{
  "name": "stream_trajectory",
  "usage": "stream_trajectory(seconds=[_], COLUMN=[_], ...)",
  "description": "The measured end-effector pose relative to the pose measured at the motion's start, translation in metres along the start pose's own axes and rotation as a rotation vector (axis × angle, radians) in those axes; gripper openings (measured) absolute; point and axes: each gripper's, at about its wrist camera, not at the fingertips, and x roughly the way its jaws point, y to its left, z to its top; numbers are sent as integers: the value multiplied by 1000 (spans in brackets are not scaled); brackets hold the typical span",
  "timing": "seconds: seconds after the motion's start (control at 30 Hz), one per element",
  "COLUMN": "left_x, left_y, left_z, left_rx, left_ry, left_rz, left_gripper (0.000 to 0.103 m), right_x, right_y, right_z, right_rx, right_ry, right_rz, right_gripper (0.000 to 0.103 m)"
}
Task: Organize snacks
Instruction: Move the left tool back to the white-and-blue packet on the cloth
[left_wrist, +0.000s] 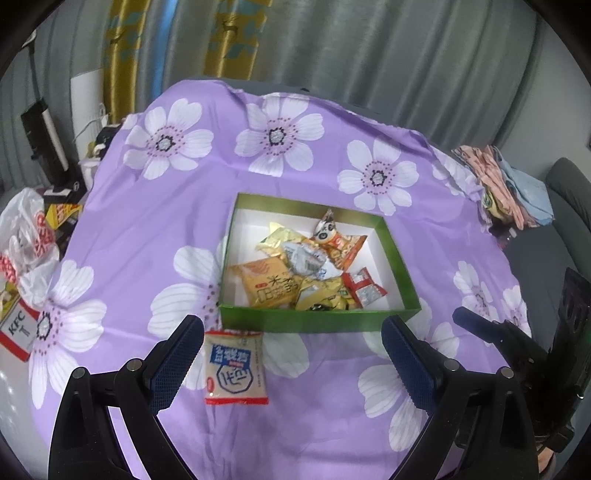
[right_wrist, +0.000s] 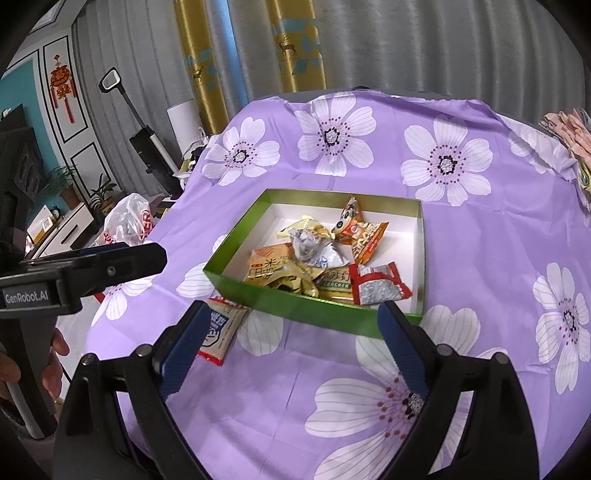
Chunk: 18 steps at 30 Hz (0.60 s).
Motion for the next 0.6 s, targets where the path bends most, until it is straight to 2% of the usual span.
stream_trajectory(seconds=[0.27,0.6], left_x=[3,29], left_y=[26,55], left_z=[-18,-39], left_rx=[-58,-124], left_ry=[36,116], left_rz=[32,39], left_gripper=[97,97], right_x=[12,46], right_y=[15,37], right_z=[-12,-35], right_rx=[-19,-56], right_ry=[37,129], right_rz=[31,64], right_gripper=[93,93])
